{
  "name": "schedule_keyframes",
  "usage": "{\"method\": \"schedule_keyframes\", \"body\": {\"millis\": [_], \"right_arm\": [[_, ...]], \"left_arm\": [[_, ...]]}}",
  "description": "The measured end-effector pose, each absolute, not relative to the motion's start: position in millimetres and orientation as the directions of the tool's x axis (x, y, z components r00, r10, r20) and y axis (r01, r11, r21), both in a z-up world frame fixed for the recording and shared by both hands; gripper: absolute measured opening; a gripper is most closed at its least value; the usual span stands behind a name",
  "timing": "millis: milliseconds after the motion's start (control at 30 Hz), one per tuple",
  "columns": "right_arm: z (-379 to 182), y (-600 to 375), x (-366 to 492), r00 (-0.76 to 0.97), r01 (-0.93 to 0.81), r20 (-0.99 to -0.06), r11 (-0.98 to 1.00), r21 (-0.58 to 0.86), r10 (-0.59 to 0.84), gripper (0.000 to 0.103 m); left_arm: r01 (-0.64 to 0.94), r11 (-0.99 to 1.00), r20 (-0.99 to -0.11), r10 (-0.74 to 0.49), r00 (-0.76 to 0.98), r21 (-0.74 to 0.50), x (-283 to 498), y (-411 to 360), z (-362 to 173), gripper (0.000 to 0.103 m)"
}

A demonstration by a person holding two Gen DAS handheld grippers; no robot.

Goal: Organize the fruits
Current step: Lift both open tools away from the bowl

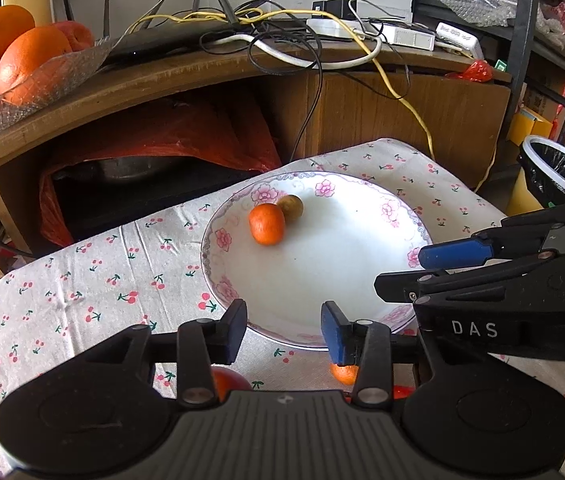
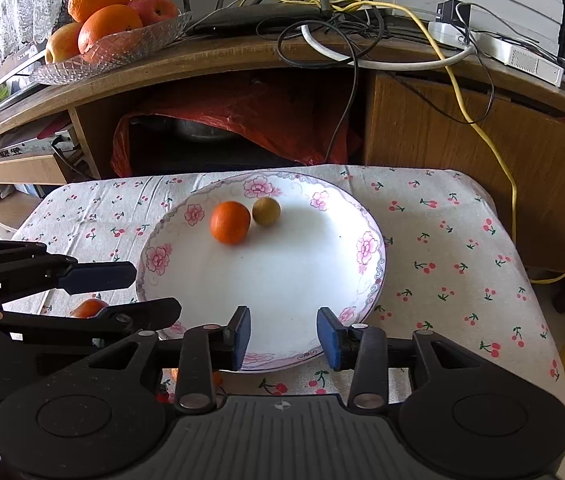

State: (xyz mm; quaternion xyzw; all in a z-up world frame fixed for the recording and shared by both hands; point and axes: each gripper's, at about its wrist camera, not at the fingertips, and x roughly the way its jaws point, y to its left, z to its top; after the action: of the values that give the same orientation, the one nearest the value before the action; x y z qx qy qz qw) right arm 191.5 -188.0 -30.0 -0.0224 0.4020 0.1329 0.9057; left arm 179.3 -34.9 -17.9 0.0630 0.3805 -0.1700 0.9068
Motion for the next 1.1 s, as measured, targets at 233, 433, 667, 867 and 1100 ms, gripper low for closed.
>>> {"method": "schedule_keyframes", "body": {"millis": [233, 433, 667, 867, 1100], "right_arm": [[-26, -190, 185, 0.643, -0.267, -0.729, 0.961, 0.073, 0.234, 0.041], [-23, -191, 179, 0.642, -0.276, -0.727, 0.958, 0.078, 0.244, 0.041], [-21, -191, 171, 0.639, -0.284, -0.728, 0.956, 0.079, 0.25, 0.041], [-21, -189, 164, 0.632, -0.298, -0.732, 0.951, 0.076, 0.256, 0.041], [-21, -184, 156, 0.623, -0.319, -0.735, 0.945, 0.073, 0.268, 0.043]], "left_arm": [[0.371, 0.928, -0.706, -0.27, 0.655, -0.011, 172, -34, -13, 0.05], [0.383, 0.924, -0.703, -0.278, 0.655, -0.008, 166, -34, -10, 0.05], [0.399, 0.917, -0.701, -0.29, 0.651, -0.009, 157, -33, -7, 0.05], [0.419, 0.908, -0.703, -0.307, 0.641, -0.015, 146, -31, -5, 0.051], [0.438, 0.899, -0.702, -0.32, 0.636, -0.013, 133, -24, -3, 0.053]]}}
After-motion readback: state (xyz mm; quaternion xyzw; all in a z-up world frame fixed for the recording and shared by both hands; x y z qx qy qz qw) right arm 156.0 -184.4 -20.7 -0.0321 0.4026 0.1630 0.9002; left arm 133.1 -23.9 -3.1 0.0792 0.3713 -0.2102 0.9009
